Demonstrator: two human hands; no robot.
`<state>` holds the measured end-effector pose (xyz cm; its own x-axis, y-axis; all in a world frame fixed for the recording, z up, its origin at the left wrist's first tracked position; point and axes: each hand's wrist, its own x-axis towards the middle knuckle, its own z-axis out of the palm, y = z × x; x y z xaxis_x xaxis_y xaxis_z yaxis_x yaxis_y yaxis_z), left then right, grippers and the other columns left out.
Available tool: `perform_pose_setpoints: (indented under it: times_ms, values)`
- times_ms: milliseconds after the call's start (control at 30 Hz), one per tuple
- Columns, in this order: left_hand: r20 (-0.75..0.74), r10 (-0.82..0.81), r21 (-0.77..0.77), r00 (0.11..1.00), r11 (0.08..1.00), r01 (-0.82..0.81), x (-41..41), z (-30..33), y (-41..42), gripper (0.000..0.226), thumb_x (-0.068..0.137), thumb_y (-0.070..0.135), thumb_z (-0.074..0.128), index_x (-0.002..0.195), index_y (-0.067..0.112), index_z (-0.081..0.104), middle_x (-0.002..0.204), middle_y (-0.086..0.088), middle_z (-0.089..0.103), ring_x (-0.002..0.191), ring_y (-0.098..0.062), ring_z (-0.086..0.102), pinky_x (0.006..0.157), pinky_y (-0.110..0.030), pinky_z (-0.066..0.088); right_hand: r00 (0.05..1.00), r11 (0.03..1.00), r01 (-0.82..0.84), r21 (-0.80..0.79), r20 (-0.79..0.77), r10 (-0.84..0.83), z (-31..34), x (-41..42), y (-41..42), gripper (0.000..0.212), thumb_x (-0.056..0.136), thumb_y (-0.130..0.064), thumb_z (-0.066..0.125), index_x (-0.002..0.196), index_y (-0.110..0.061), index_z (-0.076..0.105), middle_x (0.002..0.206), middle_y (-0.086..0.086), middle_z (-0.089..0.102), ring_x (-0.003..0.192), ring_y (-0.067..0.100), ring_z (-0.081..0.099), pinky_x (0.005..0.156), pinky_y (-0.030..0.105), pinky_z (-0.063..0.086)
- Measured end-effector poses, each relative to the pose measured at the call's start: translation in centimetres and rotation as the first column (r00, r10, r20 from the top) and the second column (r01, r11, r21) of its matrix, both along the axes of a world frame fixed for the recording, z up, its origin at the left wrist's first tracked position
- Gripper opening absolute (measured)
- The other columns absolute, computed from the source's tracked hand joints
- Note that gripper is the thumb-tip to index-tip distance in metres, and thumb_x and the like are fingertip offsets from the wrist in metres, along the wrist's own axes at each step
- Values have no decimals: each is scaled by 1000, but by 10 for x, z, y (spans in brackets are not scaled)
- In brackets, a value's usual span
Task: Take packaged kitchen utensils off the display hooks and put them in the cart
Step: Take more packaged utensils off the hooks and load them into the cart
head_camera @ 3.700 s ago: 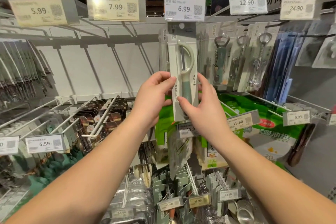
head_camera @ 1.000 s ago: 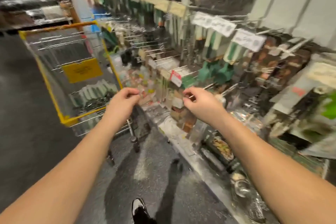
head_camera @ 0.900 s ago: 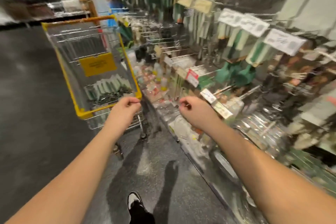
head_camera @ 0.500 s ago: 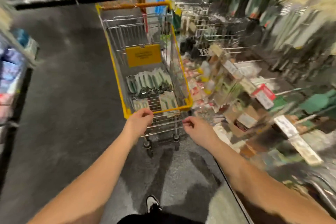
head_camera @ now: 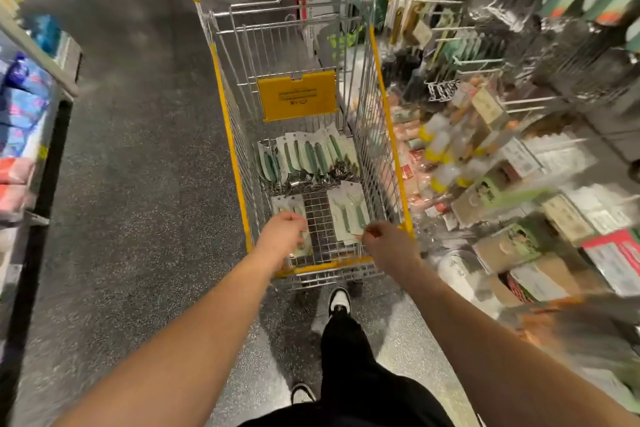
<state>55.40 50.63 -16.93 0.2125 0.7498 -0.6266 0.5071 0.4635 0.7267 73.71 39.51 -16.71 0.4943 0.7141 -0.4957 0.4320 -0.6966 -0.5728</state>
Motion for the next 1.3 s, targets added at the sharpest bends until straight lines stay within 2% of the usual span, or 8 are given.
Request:
perform_pose_setpoints:
  times_ms: [267,367,500,667,800,867,1033,1300]
  values:
    - [-228,-14,-140,974,990,-18,33,-66,83,28,95,12,56,121,6,62,101,-14,68,80,-26,61,72,-38,50,985,965,-145,-219,-127,119,-64,50,114,22,97,-26,52,117,-16,58,101,4,66,79,18,63,62,28,47]
    - [-296,-36,-181,955,983,-19,39,-91,106,22,96,14,57,115,5,62,94,-10,65,75,-23,61,67,-36,50,973,949,-148,-278,-212,89,-96,65,145,23,101,-11,49,119,-1,61,113,12,61,100,25,64,83,33,54]
    - [-375,-22,-247,927,966,-77,41,-132,127,15,101,16,52,87,13,56,75,-3,48,62,-10,41,59,-25,39,973,922,-92,-377,-231,3,-132,68,169,58,99,-5,53,154,-9,33,115,22,61,65,14,57,42,13,45]
    - [-375,-127,-350,918,937,-13,47,-185,142,36,105,16,44,134,-1,56,97,-5,56,104,-28,60,97,-38,50,989,895,-29,-445,-141,-37,-180,63,177,34,100,-16,46,126,2,58,101,14,64,69,15,56,48,22,40]
    - [-423,-94,-383,901,920,-84,56,-228,140,16,103,9,45,97,1,57,87,-12,58,70,-18,56,53,-27,50,983,888,82,-452,-111,-148,-217,62,187,40,98,-21,48,133,-2,55,121,16,61,99,27,62,72,29,48]
    - [-462,-39,-370,886,917,-152,56,-251,142,14,103,14,49,106,1,54,89,-9,56,70,-16,56,41,-20,46,978,884,127,-450,-91,-186,-235,62,191,39,98,-23,48,131,-2,55,132,18,55,117,33,54,94,39,45]
    - [-527,53,-344,848,899,-270,49,-329,139,79,81,52,59,144,9,40,134,-14,42,118,-35,53,93,-46,55,958,872,254,-419,-15,-286,-274,58,197,54,104,-37,37,148,-6,38,146,18,41,123,33,50,105,50,47]
    - [-585,236,-220,776,875,-432,47,-354,139,81,89,69,27,139,7,44,128,-16,55,110,-35,59,89,-46,55,932,843,349,-409,59,-357,-310,61,190,47,104,-41,32,136,-14,53,137,15,49,120,34,52,102,53,45]
